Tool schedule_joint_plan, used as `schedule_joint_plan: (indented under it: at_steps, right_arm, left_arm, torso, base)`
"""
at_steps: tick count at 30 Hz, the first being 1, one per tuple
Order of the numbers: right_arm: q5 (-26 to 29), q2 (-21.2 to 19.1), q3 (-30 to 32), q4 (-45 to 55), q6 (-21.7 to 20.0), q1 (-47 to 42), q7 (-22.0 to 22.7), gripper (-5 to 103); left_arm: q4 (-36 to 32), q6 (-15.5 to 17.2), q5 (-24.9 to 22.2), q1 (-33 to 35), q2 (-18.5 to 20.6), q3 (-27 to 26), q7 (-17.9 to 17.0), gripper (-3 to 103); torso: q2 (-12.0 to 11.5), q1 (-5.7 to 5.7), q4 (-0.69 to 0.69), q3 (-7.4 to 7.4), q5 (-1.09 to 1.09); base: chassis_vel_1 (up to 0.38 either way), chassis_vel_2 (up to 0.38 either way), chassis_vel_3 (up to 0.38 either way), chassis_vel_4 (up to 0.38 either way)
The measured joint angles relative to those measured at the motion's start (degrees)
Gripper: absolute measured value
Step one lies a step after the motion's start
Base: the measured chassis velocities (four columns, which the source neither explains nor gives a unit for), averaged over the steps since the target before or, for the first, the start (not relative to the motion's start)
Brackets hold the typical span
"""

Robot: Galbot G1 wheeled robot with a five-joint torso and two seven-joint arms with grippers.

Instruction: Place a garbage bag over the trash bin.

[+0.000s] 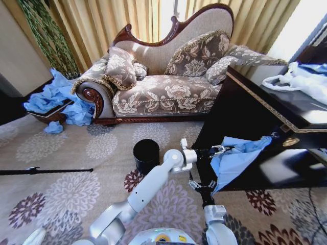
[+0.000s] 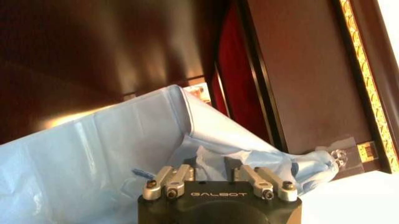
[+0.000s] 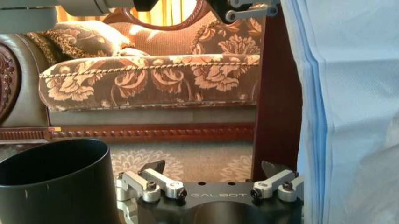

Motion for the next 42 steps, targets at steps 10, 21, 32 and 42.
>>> schedule_joint_plan:
  at_steps: [10,21,32,42]
  right_arm:
    - [-0.07,0.18,-0.23,-0.06,0.07,0.13,-0.01,100]
    - [-0.08,0.15,-0.17,-0.06,0.23,0.09,-0.05,100]
    - [-0.24,0.36,-0.32,0.26,0.59,-0.27,-0.09,100]
    - [-0.50,0.69,-0.53,0.74,0.84,-0.73,-0.15,100]
  left_arm:
    - [0.02,-0.66,2.49,0.34,-0.08,0.04,1.07,1]
    - [-0.37,-1.08,5.49,0.29,0.58,-0.02,1.02,0]
    - [-2.20,-0.11,11.16,0.46,3.39,-0.21,-1.42,0]
    - [-3.87,2.27,15.18,0.66,6.66,-0.72,-3.88,0]
  torso:
    - [0.02,0.00,0.00,0.00,0.00]
    - [0.02,0.00,0.00,0.00,0.00]
    - [0.01,0.00,0.00,0.00,0.00]
    - [0.00,0.00,0.00,0.00,-0.01]
  base:
    - [0.000,0.000,0.000,0.000]
    - [0.000,0.000,0.000,0.000]
    - [0.000,0.000,0.000,0.000]
    - [0.000,0.000,0.000,0.000]
